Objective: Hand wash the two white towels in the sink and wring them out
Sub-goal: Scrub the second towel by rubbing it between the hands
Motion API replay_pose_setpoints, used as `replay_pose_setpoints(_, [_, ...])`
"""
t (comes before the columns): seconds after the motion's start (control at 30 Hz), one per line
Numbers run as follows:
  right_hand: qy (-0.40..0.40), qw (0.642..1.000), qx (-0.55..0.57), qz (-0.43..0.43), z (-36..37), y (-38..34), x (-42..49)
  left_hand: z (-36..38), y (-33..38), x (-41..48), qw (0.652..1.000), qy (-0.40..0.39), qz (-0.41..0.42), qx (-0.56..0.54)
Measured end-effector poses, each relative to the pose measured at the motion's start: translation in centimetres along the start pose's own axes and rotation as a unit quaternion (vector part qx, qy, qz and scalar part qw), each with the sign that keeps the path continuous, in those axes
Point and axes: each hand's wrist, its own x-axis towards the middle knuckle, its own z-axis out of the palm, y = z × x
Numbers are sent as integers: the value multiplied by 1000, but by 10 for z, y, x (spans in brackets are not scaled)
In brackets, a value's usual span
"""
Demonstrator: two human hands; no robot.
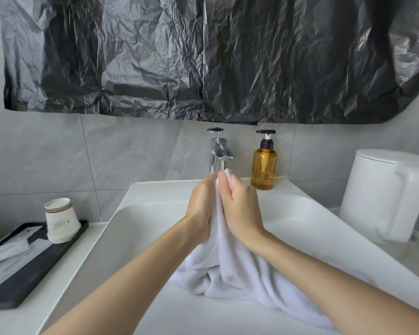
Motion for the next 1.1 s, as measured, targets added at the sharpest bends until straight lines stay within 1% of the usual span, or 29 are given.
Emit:
replay_pose_setpoints(0.07, [-21, 999, 11, -25, 0, 0, -4, 0, 0, 3, 1000, 10, 16, 11])
replay_pose_setpoints(0.17, [11, 998, 26, 51, -2, 1, 9, 2, 1, 1, 1000, 4, 27, 7])
replay_pose_setpoints(0.2, [10, 999, 18, 44, -1, -1, 7, 1, 0, 2, 1000, 4, 26, 4])
replay_pose_setpoints(0.3, [-30, 999, 19, -33, -1, -6, -10, -2, 1, 4, 1000, 6, 22, -3])
replay_pose_setpoints(0.33, [-29, 999, 23, -23, -2, -4, -5, -2, 1, 4, 1000, 5, 22, -3])
replay_pose_setpoints(0.4, [3, 998, 23, 55, -2, -1, 9, -1, 0, 5, 1000, 5, 23, 2])
replay_pose_setpoints(0.43, [8, 997, 19, 69, -2, -2, 10, -1, -1, 5, 1000, 4, 21, 0])
replay_pose_setpoints(0.5, [-2, 1000, 17, 8, 0, -5, -5, -1, -1, 6, 1000, 5, 15, -5])
replay_pose_setpoints(0.53, [-20, 999, 25, -24, 0, -7, -11, -2, 0, 6, 1000, 12, 12, -12])
replay_pose_setpoints(0.57, [-26, 998, 28, -41, -1, -7, -11, -2, 1, 7, 1000, 14, 13, -15])
replay_pose_setpoints(0.67, [23, 998, 27, 60, -2, -1, 10, 1, 0, 3, 1000, 2, 7, -7])
replay_pose_setpoints(0.7, [24, 998, 20, 52, -2, -2, 8, 1, 0, 3, 1000, 0, 5, -5])
replay_pose_setpoints(0.73, [11, 1000, 18, 21, -1, -4, 1, 0, 1, 3, 1000, -1, 5, -8])
replay_pose_setpoints(0.8, [-38, 998, 38, -27, 0, -6, -10, -3, 3, 3, 1000, 3, 1, -28])
replay_pose_setpoints(0.83, [-39, 998, 45, -10, 0, -4, -5, -2, 3, 3, 1000, 4, 6, -29])
replay_pose_setpoints(0.9, [0, 996, 45, 71, -1, -1, 8, 1, 2, 0, 1000, 4, 20, -15])
replay_pose_setpoints(0.93, [4, 996, 49, 77, -2, -1, 9, 2, 0, 0, 1000, 3, 23, -9])
replay_pose_setpoints(1.03, [-40, 998, 53, 7, -2, -8, -7, 1, 3, -2, 999, 3, 31, -14])
replay_pose_setpoints(1.07, [-41, 997, 56, 18, -1, -7, -4, 2, 4, -3, 999, 7, 32, -15])
replay_pose_setpoints(1.1, [-23, 997, 58, 55, -1, -5, 3, 3, 3, -3, 999, 10, 35, -7])
